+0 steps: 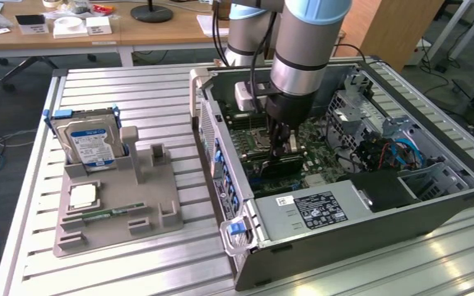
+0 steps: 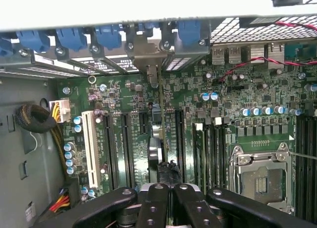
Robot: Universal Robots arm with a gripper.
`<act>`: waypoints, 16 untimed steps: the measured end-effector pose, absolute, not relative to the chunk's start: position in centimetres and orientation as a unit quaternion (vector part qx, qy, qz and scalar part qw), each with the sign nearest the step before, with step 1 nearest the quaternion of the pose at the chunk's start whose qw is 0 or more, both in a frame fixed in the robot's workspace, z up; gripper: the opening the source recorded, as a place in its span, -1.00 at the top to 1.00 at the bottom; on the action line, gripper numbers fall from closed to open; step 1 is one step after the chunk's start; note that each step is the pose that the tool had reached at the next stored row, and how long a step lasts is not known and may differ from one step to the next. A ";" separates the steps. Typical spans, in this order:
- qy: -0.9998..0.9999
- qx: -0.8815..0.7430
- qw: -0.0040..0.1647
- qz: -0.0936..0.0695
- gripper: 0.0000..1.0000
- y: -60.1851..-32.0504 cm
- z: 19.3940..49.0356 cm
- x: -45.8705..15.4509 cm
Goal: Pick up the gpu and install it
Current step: 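Press down on the gpu until it lock into place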
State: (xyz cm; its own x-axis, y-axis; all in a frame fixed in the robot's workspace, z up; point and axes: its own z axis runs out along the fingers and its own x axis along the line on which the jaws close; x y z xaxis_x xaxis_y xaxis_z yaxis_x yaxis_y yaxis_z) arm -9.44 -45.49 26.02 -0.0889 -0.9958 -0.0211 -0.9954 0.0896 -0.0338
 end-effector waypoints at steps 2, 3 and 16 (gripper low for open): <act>0.738 -0.675 0.019 -0.005 0.79 -45.5 26.0 -9.5; 0.738 -0.675 0.019 -0.005 0.79 -45.5 26.0 -9.5; 0.738 -0.675 0.020 -0.005 0.79 -45.5 26.8 -9.5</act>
State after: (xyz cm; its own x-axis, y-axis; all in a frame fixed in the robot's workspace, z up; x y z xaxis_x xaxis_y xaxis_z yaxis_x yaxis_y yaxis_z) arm -9.48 -45.48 26.78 -0.0890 -0.9958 -0.0220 -0.9954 0.0898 -0.0346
